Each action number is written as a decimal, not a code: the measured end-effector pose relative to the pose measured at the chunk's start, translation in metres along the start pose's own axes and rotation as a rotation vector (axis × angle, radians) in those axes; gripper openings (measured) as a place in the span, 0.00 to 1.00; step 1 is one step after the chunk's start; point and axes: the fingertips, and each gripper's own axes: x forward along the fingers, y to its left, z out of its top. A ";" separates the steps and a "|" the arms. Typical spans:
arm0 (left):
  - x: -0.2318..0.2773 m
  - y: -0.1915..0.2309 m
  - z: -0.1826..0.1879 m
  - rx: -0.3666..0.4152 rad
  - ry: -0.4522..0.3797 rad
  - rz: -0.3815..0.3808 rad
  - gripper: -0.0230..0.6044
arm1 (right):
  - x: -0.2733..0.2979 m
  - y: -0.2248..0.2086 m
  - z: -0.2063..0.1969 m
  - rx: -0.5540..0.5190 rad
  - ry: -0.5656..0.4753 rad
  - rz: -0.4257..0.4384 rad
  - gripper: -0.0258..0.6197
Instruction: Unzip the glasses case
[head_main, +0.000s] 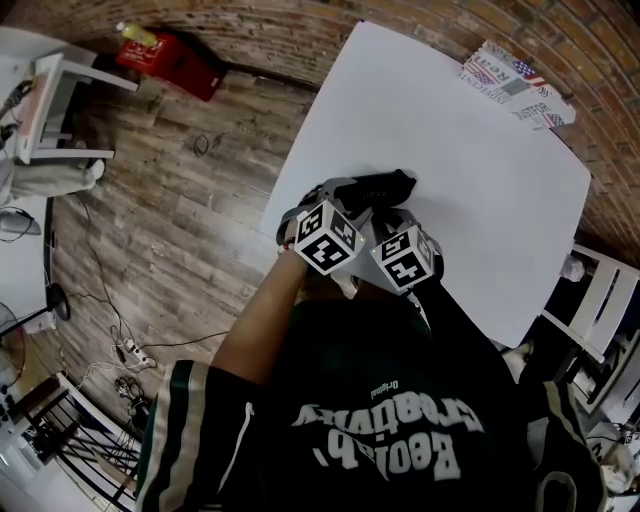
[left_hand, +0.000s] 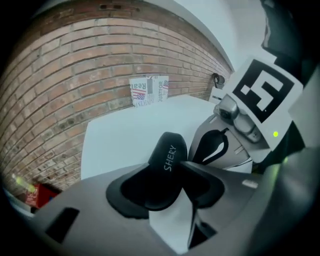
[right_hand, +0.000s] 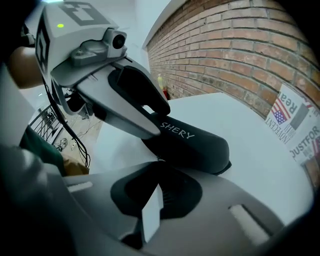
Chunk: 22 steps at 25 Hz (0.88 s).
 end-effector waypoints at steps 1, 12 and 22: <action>0.000 0.000 -0.001 0.001 0.001 -0.009 0.34 | 0.000 0.000 0.000 0.001 -0.004 -0.006 0.06; 0.003 -0.002 0.000 0.067 0.001 0.019 0.33 | -0.007 -0.024 -0.004 0.037 -0.018 -0.153 0.06; 0.006 -0.005 -0.003 0.158 0.027 0.050 0.33 | -0.011 -0.078 -0.020 0.134 -0.001 -0.266 0.06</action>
